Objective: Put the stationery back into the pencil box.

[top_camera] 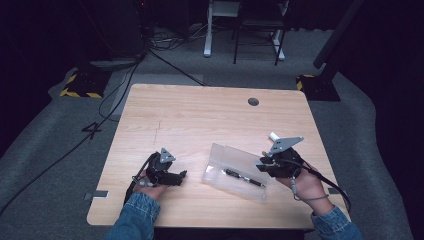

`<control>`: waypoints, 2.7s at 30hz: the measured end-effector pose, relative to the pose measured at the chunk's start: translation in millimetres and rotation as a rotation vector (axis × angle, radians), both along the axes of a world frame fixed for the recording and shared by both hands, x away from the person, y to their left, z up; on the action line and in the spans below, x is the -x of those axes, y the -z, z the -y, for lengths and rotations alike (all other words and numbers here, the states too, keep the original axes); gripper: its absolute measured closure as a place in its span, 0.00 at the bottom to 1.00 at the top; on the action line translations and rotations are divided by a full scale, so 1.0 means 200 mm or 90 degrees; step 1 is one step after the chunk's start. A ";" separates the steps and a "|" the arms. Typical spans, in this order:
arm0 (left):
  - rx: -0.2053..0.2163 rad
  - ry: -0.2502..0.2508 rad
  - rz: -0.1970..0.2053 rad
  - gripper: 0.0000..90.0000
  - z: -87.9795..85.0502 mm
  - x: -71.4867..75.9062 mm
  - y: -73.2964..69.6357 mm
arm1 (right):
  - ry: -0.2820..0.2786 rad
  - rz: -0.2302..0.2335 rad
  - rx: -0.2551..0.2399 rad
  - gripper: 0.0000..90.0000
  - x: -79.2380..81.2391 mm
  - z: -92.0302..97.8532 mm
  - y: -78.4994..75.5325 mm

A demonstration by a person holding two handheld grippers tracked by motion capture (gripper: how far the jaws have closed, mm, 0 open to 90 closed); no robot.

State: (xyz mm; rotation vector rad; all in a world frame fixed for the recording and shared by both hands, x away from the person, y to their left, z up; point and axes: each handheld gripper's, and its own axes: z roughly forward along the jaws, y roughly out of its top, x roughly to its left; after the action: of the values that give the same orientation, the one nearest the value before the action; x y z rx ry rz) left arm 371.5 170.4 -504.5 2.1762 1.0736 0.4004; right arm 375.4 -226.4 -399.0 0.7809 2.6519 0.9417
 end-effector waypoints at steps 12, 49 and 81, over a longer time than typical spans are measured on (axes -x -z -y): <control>-0.001 -0.005 0.001 0.14 -0.03 0.03 0.00 | 0.080 0.019 -0.036 0.60 -0.09 0.19 -0.08; -0.001 -0.005 0.002 0.14 -0.03 0.03 0.00 | 0.177 -0.163 0.067 0.48 -0.41 0.27 0.30; -0.002 -0.005 0.002 0.14 -0.03 0.03 0.00 | 0.173 -0.129 0.121 0.56 -0.40 0.23 0.35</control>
State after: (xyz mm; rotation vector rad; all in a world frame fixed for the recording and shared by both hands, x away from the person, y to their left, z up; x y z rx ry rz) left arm 365.0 176.2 -504.5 2.1740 1.0802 0.4081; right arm 454.7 -271.5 -469.6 1.2067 2.6561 0.5577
